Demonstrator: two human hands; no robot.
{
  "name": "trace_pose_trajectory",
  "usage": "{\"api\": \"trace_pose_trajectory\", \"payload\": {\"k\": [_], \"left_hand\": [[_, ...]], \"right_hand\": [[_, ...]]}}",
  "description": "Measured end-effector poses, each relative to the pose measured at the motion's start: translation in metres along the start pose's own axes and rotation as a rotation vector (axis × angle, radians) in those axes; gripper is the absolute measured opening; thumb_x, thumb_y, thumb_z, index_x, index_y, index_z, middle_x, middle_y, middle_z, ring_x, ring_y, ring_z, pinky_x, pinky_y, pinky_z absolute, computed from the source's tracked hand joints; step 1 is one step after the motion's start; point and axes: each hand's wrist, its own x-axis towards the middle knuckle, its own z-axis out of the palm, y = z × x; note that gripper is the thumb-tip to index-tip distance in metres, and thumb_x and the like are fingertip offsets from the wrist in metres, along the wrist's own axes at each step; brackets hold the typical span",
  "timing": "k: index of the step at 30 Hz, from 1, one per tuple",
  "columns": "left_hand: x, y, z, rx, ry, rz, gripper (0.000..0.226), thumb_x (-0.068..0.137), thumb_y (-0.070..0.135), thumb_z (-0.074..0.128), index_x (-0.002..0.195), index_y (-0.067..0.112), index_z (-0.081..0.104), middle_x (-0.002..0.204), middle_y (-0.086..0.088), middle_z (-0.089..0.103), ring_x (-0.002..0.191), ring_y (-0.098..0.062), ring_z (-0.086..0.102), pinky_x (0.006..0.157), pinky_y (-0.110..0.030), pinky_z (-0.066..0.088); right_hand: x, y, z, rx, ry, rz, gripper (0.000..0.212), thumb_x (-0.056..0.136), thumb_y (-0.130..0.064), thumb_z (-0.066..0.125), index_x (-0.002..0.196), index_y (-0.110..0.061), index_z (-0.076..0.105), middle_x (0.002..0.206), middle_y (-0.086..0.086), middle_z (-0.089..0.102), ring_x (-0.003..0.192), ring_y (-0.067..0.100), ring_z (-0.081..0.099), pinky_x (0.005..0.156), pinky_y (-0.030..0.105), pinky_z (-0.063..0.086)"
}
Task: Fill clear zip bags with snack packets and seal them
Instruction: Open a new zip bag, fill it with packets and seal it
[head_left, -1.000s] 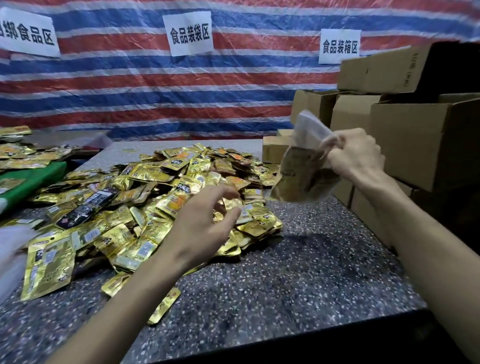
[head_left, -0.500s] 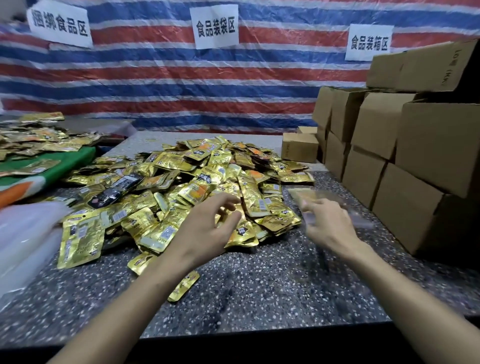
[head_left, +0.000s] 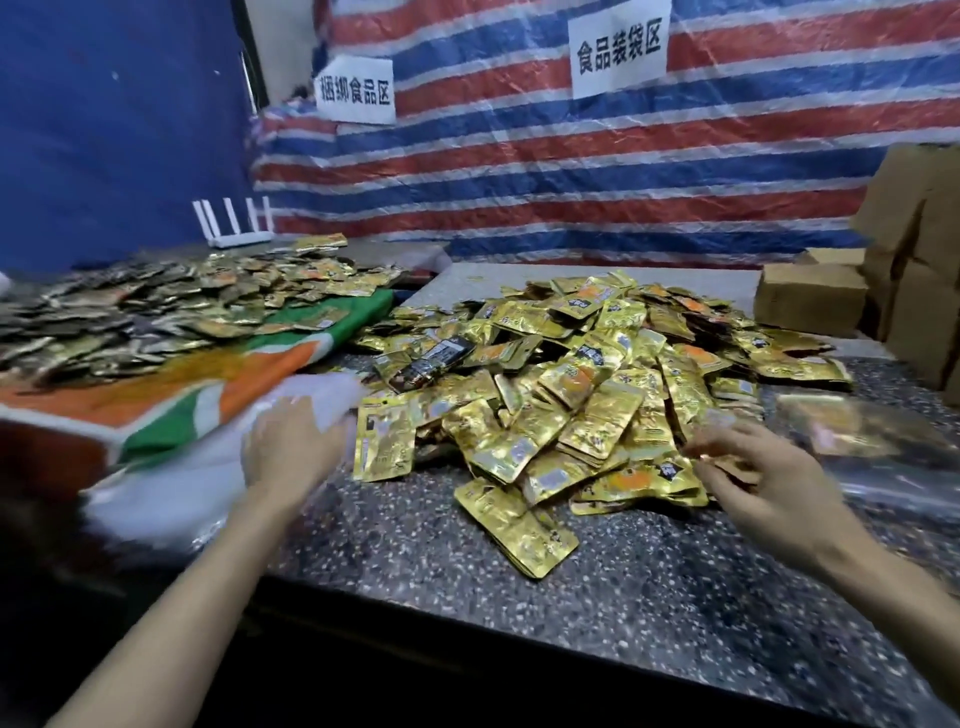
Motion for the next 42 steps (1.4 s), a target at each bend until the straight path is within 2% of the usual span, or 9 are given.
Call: {"api": "trace_pose_trajectory", "payload": {"k": [3,9,14,19,26,29,32,37,42], "left_hand": [[0.006,-0.029,0.003,0.222,-0.101,-0.128,0.027,0.098,0.027,0.048,0.113,0.011,0.064,0.123,-0.015,0.064,0.112,-0.035,0.059,0.089,-0.038,0.045],[0.017,-0.030,-0.012,0.084,0.163,-0.147,0.016,0.081,0.005,0.059,0.074,0.013,0.071,0.085,-0.019,0.069,0.077,-0.040,0.062,0.068,-0.038,0.042],[0.019,-0.018,-0.030,-0.079,0.186,-0.163,0.018,0.088,0.006,0.058,0.097,0.015,0.072,0.103,-0.018,0.069,0.088,-0.039,0.061,0.074,-0.040,0.043],[-0.022,0.035,-0.042,-0.275,0.238,0.347,0.023,0.098,0.003,0.053,0.112,0.006,0.071,0.113,-0.013,0.066,0.091,-0.019,0.056,0.079,-0.037,0.050],[-0.124,0.103,-0.018,-0.249,0.094,1.128,0.023,0.082,0.022,0.064,0.104,0.018,0.071,0.099,-0.011,0.074,0.095,-0.027,0.068,0.077,-0.043,0.059],[-0.137,0.119,0.001,-0.223,0.009,1.258,0.026,0.070,0.015,0.084,0.094,0.015,0.076,0.094,-0.009,0.073,0.090,-0.031,0.070,0.079,-0.044,0.059],[-0.138,0.126,0.005,-0.153,0.055,1.371,0.019,0.077,0.029,0.068,0.094,0.024,0.073,0.095,-0.002,0.071,0.090,-0.025,0.068,0.092,-0.045,0.055],[-0.143,0.127,0.004,-0.682,-0.652,0.909,0.031,0.082,0.027,0.067,0.113,0.031,0.069,0.115,0.012,0.067,0.112,-0.004,0.059,0.098,-0.029,0.049],[-0.145,0.129,-0.005,-1.284,-0.882,0.459,0.043,0.077,0.047,0.054,0.101,0.021,0.078,0.108,-0.004,0.074,0.101,-0.022,0.068,0.087,-0.030,0.054]], "right_hand": [[-0.001,-0.003,0.004,0.026,-0.039,-0.003,0.013,0.091,-0.016,0.066,0.103,-0.018,0.071,0.106,-0.005,0.064,0.095,0.007,0.060,0.089,0.045,0.054],[0.003,-0.009,0.006,0.067,-0.023,0.008,0.011,0.092,-0.024,0.064,0.099,-0.018,0.071,0.099,-0.008,0.065,0.090,0.006,0.061,0.084,0.043,0.055],[0.004,-0.016,0.004,0.120,-0.003,0.011,0.011,0.092,-0.024,0.065,0.100,-0.020,0.071,0.099,-0.010,0.067,0.092,0.007,0.062,0.083,0.041,0.055],[0.005,-0.032,0.001,0.476,-0.115,0.150,0.035,0.082,-0.054,0.058,0.099,-0.028,0.073,0.095,-0.009,0.075,0.089,0.009,0.070,0.073,0.030,0.056],[0.015,-0.071,-0.004,1.008,-0.405,0.400,0.097,0.060,-0.089,0.055,0.118,-0.012,0.064,0.110,0.013,0.074,0.093,0.031,0.073,0.063,0.038,0.060],[0.011,-0.082,-0.007,0.778,-0.403,0.325,0.082,0.054,-0.080,0.072,0.100,-0.012,0.072,0.097,0.009,0.075,0.075,0.020,0.069,0.058,0.031,0.056],[0.003,-0.084,-0.007,0.618,-0.415,0.242,0.042,0.068,-0.042,0.086,0.086,-0.007,0.074,0.083,0.010,0.075,0.066,0.015,0.064,0.052,0.028,0.051],[-0.005,-0.078,-0.014,0.566,-0.361,0.246,0.015,0.082,-0.011,0.078,0.070,-0.004,0.073,0.066,0.017,0.066,0.050,0.013,0.057,0.049,0.023,0.049],[-0.008,-0.067,-0.017,0.419,-0.123,0.280,0.016,0.087,-0.015,0.075,0.073,-0.008,0.070,0.057,-0.003,0.067,0.045,0.007,0.060,0.046,0.018,0.046]]}}
